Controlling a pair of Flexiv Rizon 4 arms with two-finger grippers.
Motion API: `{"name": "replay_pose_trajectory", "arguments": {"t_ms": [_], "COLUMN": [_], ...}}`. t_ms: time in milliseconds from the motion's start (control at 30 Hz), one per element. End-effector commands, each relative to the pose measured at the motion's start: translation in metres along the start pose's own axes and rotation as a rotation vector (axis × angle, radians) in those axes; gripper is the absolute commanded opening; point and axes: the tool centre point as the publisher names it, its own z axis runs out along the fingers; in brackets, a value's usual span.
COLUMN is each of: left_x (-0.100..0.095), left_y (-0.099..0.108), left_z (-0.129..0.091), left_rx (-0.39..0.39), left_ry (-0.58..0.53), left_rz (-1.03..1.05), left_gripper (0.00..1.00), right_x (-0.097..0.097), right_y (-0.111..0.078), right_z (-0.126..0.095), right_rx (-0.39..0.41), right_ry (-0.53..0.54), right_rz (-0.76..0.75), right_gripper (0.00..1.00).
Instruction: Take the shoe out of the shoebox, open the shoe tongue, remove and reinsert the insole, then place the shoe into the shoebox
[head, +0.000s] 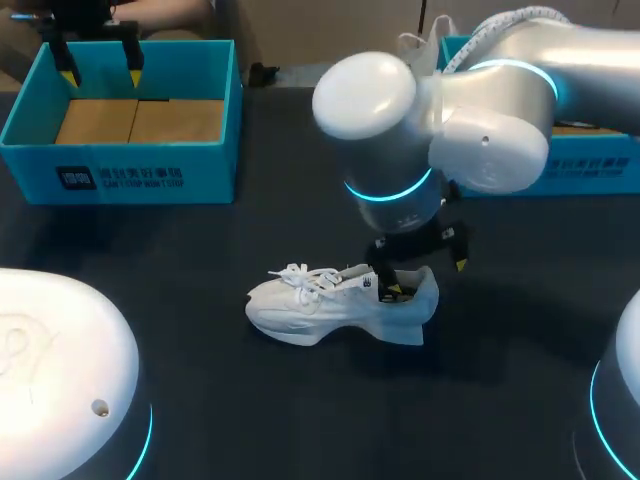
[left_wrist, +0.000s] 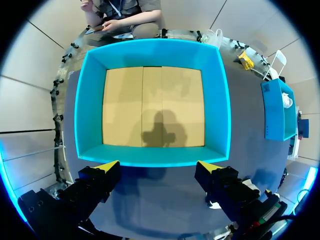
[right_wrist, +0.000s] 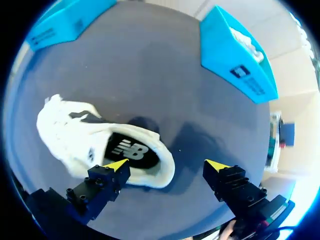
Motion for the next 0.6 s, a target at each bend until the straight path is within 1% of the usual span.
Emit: {"name": "replay_pose_trajectory", "arguments": {"t_ms": [33,100,167,200,300,333,467,533,567,600], "left_x": [0.0,0.0,0.0,0.0,0.0,0.0,0.0,0.0,0.0,0.0], "left_y": [0.0,0.0,0.0,0.0,0.0,0.0,0.0,0.0,0.0,0.0], "left_z": [-0.001,-0.001,-0.001,-0.001,-0.001,-0.001,-0.001,-0.001,-0.001,-0.001], "left_rx": [-0.001,-0.001,-0.001,-0.001,-0.001,-0.001,-0.001,-0.001,-0.001,-0.001], "left_ry": [-0.001,-0.001,-0.001,-0.001,-0.001,-0.001,-0.001,-0.001,-0.001,-0.001], "left_rz": [0.0,0.0,0.0,0.0,0.0,0.0,0.0,0.0,0.0,0.0], "left_gripper": [1.0,1.0,1.0,1.0,1.0,1.0,1.0,1.0,1.0,1.0], "right_x": [-0.011,-0.011,-0.008,-0.007,-0.002,0.0,0.009,0.012,0.013,0.013], "right_y": [-0.005,-0.004,-0.004,-0.004,-0.005,-0.005,-0.008,-0.009,-0.01,-0.01], "right_z": [-0.022,-0.031,-0.042,-0.046,-0.06,-0.064,-0.077,-0.08,-0.08,-0.08], "right_rx": [-0.048,-0.075,-0.12,-0.133,-0.197,-0.214,-0.285,-0.281,-0.267,-0.237], "right_ry": [0.045,0.07,0.107,0.108,0.168,0.158,0.175,0.155,0.137,0.127], "right_rz": [-0.078,-0.161,-0.269,-0.33,-0.514,-0.585,-0.845,-0.941,-0.987,-1.029], "right_gripper": [1.0,1.0,1.0,1.0,1.0,1.0,1.0,1.0,1.0,1.0]}}
